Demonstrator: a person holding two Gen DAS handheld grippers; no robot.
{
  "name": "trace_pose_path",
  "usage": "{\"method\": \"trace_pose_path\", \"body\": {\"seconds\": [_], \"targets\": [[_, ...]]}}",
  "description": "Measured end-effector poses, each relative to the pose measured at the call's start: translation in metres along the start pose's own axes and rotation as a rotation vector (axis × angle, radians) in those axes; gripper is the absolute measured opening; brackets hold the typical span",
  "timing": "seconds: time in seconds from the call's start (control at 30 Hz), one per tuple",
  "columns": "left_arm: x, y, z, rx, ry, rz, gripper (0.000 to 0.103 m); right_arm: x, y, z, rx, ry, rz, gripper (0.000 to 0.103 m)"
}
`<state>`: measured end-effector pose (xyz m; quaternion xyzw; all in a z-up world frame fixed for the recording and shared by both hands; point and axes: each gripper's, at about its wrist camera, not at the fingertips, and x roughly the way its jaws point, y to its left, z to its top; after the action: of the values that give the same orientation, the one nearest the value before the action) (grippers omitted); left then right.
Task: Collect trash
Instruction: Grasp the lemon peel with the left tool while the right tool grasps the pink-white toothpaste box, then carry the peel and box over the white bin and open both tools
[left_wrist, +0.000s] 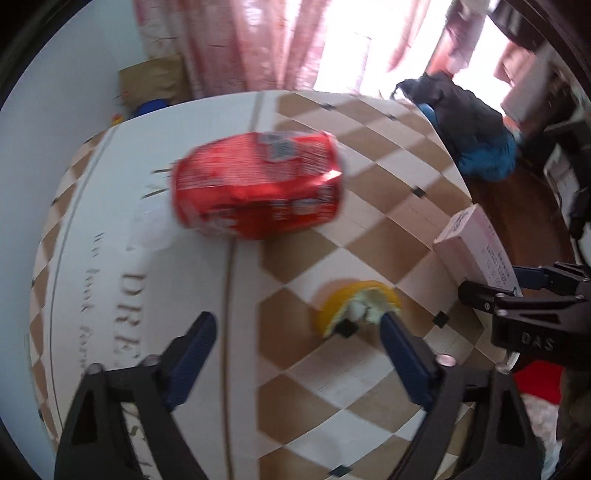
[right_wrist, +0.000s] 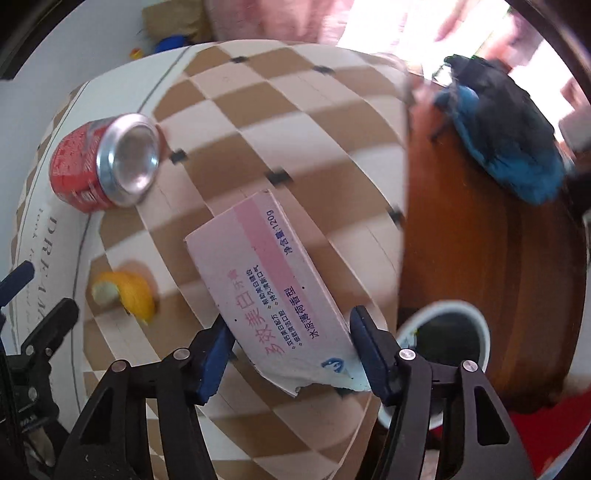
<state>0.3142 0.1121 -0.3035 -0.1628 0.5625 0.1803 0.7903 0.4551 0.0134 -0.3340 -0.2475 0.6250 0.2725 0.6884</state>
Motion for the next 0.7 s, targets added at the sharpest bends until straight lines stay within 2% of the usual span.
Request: {"method": "trace_pose_path", "body": {"seconds": [0.07, 0.1, 0.13, 0.3, 0.4, 0.43, 0.53, 0.7], "targets": [[0.008, -0.009, 0.004, 0.029, 0.016, -0.011, 0.070, -0.002, -0.009, -0.013, 0.048, -0.027, 0.005, 0.064], [0.010, -0.013, 0.005, 0.039, 0.024, -0.008, 0.059, -0.003, -0.011, -0.016, 0.063, -0.033, 0.011, 0.064], [0.014, -0.018, 0.007, 0.052, 0.034, -0.004, 0.053, -0.004, -0.014, -0.019, 0.084, -0.037, 0.021, 0.064], [0.018, -0.023, 0.010, 0.067, 0.036, -0.002, 0.029, -0.001, -0.022, -0.026, 0.120, -0.032, 0.005, 0.064], [0.018, -0.023, 0.008, 0.067, 0.033, -0.002, 0.022, 0.007, -0.026, -0.026, 0.121, -0.021, -0.001, 0.064], [0.018, -0.023, 0.008, 0.067, 0.035, 0.006, 0.014, 0.009, -0.027, -0.025, 0.120, -0.018, -0.002, 0.064], [0.021, -0.023, 0.007, 0.067, 0.040, 0.015, 0.009, 0.013, -0.027, -0.020, 0.119, -0.021, -0.005, 0.064], [0.015, -0.024, 0.004, 0.057, 0.025, 0.033, 0.007, 0.013, -0.026, -0.019, 0.122, -0.022, -0.005, 0.064]]}}
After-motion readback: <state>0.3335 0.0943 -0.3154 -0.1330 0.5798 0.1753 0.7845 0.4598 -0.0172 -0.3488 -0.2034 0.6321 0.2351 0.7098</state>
